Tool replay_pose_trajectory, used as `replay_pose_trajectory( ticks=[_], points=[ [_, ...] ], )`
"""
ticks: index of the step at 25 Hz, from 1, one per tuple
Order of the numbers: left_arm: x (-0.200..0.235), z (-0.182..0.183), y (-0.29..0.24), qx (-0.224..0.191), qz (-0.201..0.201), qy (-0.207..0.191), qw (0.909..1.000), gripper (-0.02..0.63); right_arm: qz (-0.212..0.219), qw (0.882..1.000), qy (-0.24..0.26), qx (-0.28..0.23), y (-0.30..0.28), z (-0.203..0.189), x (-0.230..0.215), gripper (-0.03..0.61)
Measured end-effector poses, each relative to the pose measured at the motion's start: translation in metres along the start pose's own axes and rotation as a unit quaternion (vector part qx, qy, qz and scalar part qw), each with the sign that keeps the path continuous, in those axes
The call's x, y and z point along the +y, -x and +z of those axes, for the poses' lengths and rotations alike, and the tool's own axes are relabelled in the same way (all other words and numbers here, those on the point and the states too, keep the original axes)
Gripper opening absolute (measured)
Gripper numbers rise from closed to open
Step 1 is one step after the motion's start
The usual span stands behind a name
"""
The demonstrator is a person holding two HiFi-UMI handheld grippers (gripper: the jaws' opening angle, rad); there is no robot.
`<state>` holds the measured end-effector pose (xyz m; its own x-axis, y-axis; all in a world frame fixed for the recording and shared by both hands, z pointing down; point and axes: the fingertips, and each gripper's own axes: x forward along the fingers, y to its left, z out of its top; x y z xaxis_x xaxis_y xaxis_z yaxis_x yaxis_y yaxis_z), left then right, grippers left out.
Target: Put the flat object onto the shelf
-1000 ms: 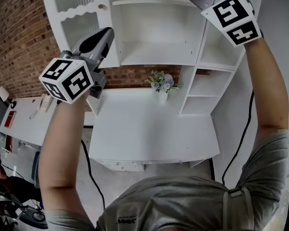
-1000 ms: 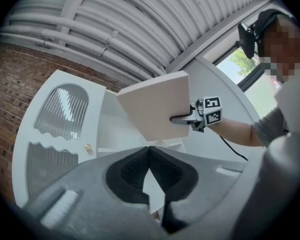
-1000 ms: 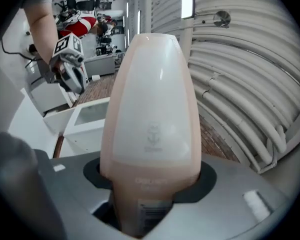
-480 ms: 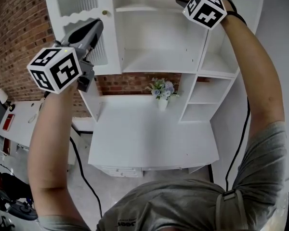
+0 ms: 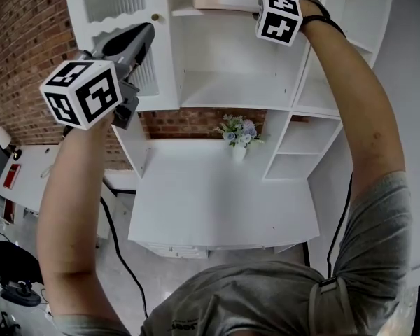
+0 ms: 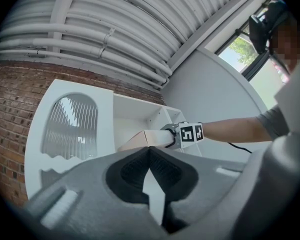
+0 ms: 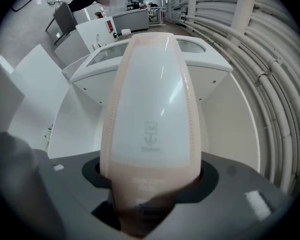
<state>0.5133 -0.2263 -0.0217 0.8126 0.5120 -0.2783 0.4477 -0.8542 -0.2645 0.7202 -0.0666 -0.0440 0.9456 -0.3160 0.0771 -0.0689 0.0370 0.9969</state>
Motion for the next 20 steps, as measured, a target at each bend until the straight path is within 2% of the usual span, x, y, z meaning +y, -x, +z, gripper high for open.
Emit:
replay_pose_trajectory(
  ticks=[13,16,17,19,20],
  points=[
    [0.007,-0.019,-0.024,0.012,0.002,-0.004,0.9999,-0.002,0.071,0.997,-0.023,-0.008,-0.016,0.001,0.004,0.337],
    [0.008,-0.022,-0.029,0.013,0.001,-0.008,0.9999,-0.002,0.115,0.993,-0.041,0.002,-0.021,-0.005,0.013,0.344],
    [0.008,-0.022,-0.031,0.013,0.0,-0.009,0.9999,-0.002,0.145,0.988,-0.053,0.005,-0.023,-0.006,0.021,0.378],
    [0.007,-0.023,-0.033,0.012,0.0,-0.01,0.9999,-0.002,0.202,0.977,-0.071,0.008,-0.024,-0.004,0.035,0.545],
    [0.008,-0.024,-0.034,0.013,0.0,-0.01,0.9999,-0.002,0.212,0.975,-0.072,0.008,-0.027,-0.004,0.037,0.546]
  ],
)
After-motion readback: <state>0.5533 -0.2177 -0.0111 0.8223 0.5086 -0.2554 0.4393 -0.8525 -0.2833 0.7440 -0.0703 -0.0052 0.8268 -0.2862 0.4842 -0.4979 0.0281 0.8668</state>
